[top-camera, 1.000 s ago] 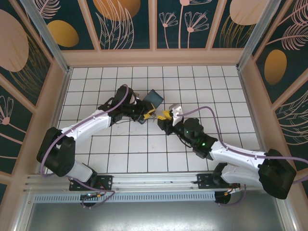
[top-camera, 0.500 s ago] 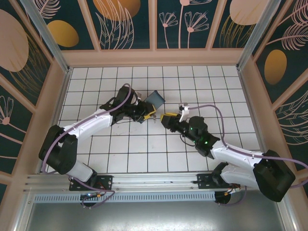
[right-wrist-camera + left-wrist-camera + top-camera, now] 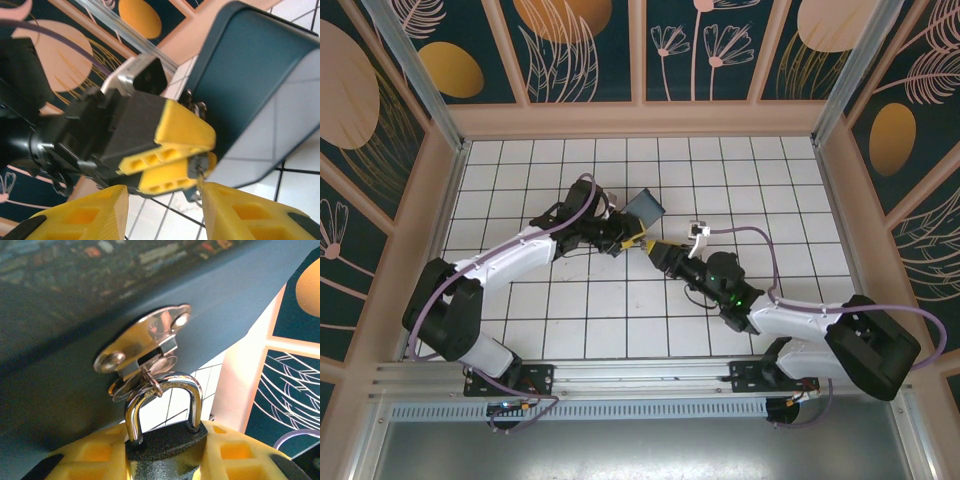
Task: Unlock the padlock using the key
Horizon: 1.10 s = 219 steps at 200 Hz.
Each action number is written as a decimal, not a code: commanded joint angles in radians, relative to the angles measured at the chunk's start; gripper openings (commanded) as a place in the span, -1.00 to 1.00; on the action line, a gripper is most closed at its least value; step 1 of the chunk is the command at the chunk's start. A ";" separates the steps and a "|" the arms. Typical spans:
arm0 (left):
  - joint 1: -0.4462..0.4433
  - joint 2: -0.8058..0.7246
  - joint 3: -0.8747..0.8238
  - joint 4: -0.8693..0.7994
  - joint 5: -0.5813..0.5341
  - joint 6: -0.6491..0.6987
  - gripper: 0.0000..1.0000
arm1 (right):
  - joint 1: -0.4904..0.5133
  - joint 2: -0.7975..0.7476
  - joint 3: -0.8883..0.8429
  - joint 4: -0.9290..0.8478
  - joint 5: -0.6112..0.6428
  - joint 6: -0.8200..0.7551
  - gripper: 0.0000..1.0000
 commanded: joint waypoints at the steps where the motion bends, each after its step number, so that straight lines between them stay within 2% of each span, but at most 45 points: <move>1: -0.012 0.010 0.006 0.065 -0.007 0.011 -0.69 | 0.021 -0.006 -0.006 0.072 0.072 0.034 -0.13; 46: -0.029 0.014 0.000 0.078 -0.020 0.018 -0.69 | 0.027 0.024 -0.055 0.166 0.075 0.019 -0.10; 72: -0.034 0.018 -0.003 0.095 -0.029 0.023 -0.68 | 0.019 0.007 -0.050 0.152 0.080 -0.003 -0.04; 90: -0.041 0.028 -0.007 0.095 -0.033 0.017 -0.55 | 0.002 -0.006 -0.059 0.146 0.082 0.007 -0.04; 125: -0.044 0.026 -0.017 0.109 -0.053 0.006 -0.47 | -0.039 -0.003 -0.092 0.166 0.061 0.057 -0.03; 164: -0.045 0.001 -0.027 0.093 -0.082 -0.014 -0.17 | -0.069 -0.042 -0.106 0.129 0.063 0.088 -0.03; 186: -0.046 -0.004 -0.015 0.043 -0.096 0.020 -0.15 | -0.079 -0.001 -0.102 0.172 0.017 0.098 -0.03; 215: -0.045 -0.016 -0.081 0.084 -0.101 -0.031 -0.14 | -0.085 0.097 -0.129 0.301 0.018 0.144 -0.07; 219: -0.046 -0.017 -0.081 0.087 -0.098 -0.032 -0.15 | -0.088 0.102 -0.127 0.307 -0.022 0.134 -0.07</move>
